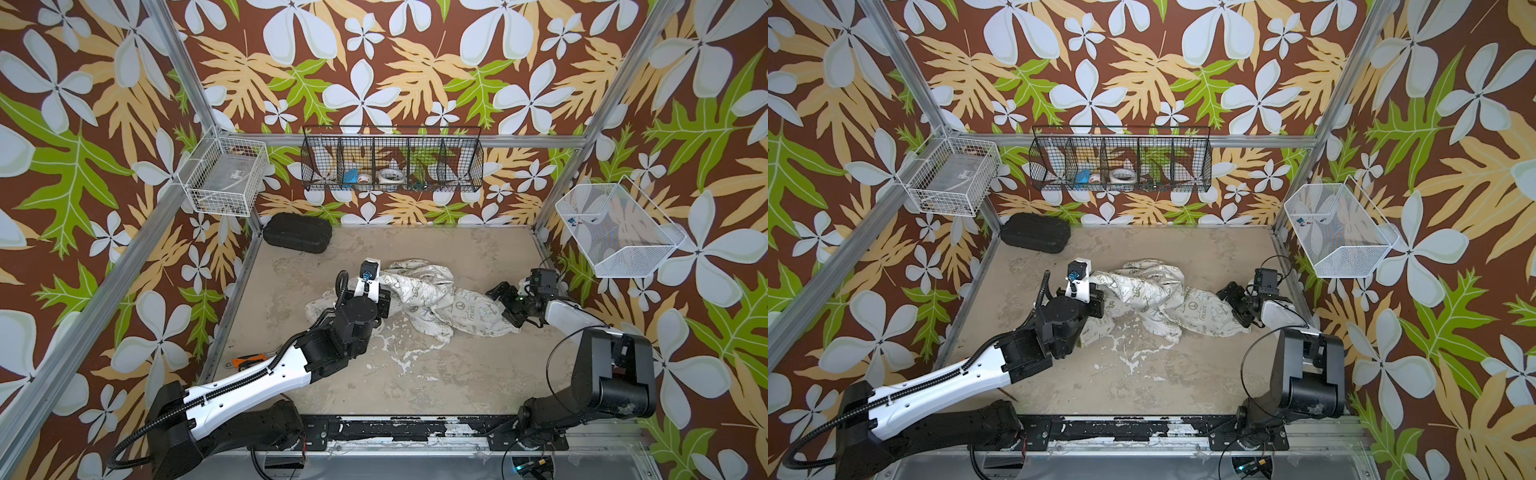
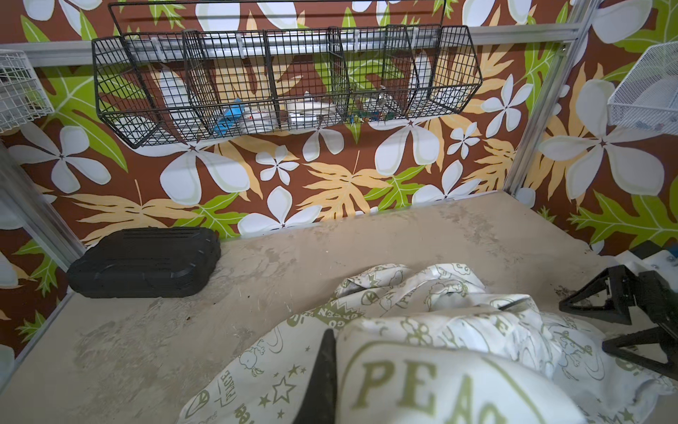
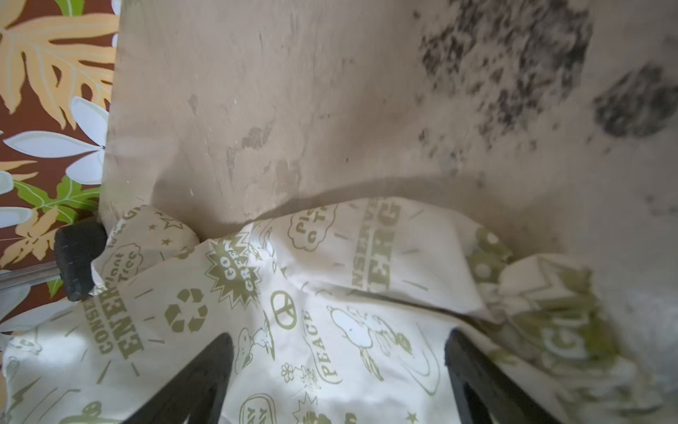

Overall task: Unzip the jacket
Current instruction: Flatten out the jacket at the center of the board.

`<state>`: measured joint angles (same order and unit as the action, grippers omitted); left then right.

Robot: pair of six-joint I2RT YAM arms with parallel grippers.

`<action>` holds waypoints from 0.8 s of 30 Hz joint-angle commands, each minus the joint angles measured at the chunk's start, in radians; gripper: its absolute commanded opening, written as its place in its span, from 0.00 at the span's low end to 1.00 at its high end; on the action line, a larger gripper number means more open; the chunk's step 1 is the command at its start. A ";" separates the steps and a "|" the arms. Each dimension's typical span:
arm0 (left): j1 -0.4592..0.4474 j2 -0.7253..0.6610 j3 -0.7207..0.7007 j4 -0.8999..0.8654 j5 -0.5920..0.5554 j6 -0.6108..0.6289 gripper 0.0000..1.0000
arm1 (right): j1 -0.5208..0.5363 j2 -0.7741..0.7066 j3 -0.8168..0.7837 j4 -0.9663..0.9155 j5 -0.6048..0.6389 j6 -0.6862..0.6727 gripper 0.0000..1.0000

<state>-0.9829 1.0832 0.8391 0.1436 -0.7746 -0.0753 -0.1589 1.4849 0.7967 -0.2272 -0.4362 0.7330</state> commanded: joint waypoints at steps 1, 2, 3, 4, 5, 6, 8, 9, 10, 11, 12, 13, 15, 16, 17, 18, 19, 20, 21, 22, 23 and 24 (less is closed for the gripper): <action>0.002 -0.015 -0.010 -0.008 -0.003 -0.001 0.00 | 0.048 -0.065 -0.033 -0.002 0.091 0.025 0.92; 0.004 -0.016 -0.016 -0.005 0.002 0.005 0.00 | 0.049 -0.093 -0.053 -0.009 0.100 0.029 0.92; 0.004 -0.017 -0.018 -0.001 0.002 0.010 0.00 | 0.050 -0.119 -0.063 -0.038 0.130 0.017 0.93; 0.006 -0.017 -0.020 -0.001 0.005 0.014 0.00 | 0.050 -0.139 -0.063 -0.069 0.173 0.000 0.93; 0.007 -0.015 -0.020 -0.001 0.009 0.021 0.00 | 0.049 -0.167 -0.061 -0.111 0.223 -0.027 0.93; 0.008 -0.014 -0.021 -0.001 0.012 0.024 0.00 | 0.050 -0.193 -0.059 -0.146 0.272 -0.048 0.94; 0.009 -0.012 -0.026 -0.001 0.017 0.024 0.00 | 0.050 -0.228 -0.058 -0.198 0.327 -0.075 0.94; 0.009 -0.009 -0.029 0.002 0.021 0.023 0.00 | 0.050 -0.245 -0.059 -0.227 0.363 -0.079 0.95; 0.010 -0.008 -0.031 0.004 0.024 0.019 0.00 | 0.048 -0.258 -0.068 -0.238 0.395 -0.082 0.95; 0.012 -0.005 -0.032 0.005 0.028 0.016 0.00 | 0.047 -0.273 -0.089 -0.239 0.423 -0.080 0.98; 0.011 -0.002 -0.033 0.005 0.030 0.011 0.00 | 0.034 -0.278 -0.114 -0.223 0.425 -0.079 1.00; 0.012 0.000 -0.035 0.007 0.030 0.007 0.00 | 0.015 -0.275 -0.140 -0.204 0.402 -0.077 1.00; 0.011 0.000 -0.043 0.010 0.032 -0.001 0.00 | -0.015 -0.234 -0.178 -0.166 0.370 -0.066 1.00; 0.010 0.000 -0.046 0.012 0.034 -0.004 0.00 | -0.017 -0.211 -0.184 -0.149 0.367 -0.067 1.00; 0.012 -0.002 -0.049 0.011 0.036 -0.006 0.00 | -0.017 -0.182 -0.187 -0.129 0.358 -0.071 1.00; 0.010 -0.003 -0.051 0.011 0.037 -0.006 0.00 | -0.017 -0.153 -0.191 -0.105 0.350 -0.067 1.00; 0.012 -0.006 -0.054 0.011 0.035 -0.007 0.00 | -0.017 -0.131 -0.199 -0.081 0.343 -0.060 0.98; 0.012 -0.009 -0.057 0.010 0.024 -0.010 0.00 | -0.016 -0.106 -0.203 -0.045 0.324 -0.059 0.96; 0.012 -0.013 -0.056 0.007 0.012 -0.019 0.00 | -0.015 -0.083 -0.200 -0.020 0.315 -0.058 0.94; 0.013 -0.020 -0.058 0.003 0.001 -0.025 0.00 | -0.012 -0.058 -0.199 0.016 0.313 -0.057 0.91; 0.015 -0.022 -0.060 0.002 -0.007 -0.026 0.00 | -0.009 -0.029 -0.196 0.057 0.312 -0.057 0.86; 0.019 -0.023 -0.063 0.002 -0.008 -0.027 0.00 | -0.008 0.000 -0.190 0.088 0.307 -0.060 0.80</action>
<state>-0.9699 1.0668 0.7799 0.1314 -0.7456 -0.0814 -0.1722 1.4277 0.6147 -0.1799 -0.0692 0.6586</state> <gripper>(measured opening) 0.060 0.834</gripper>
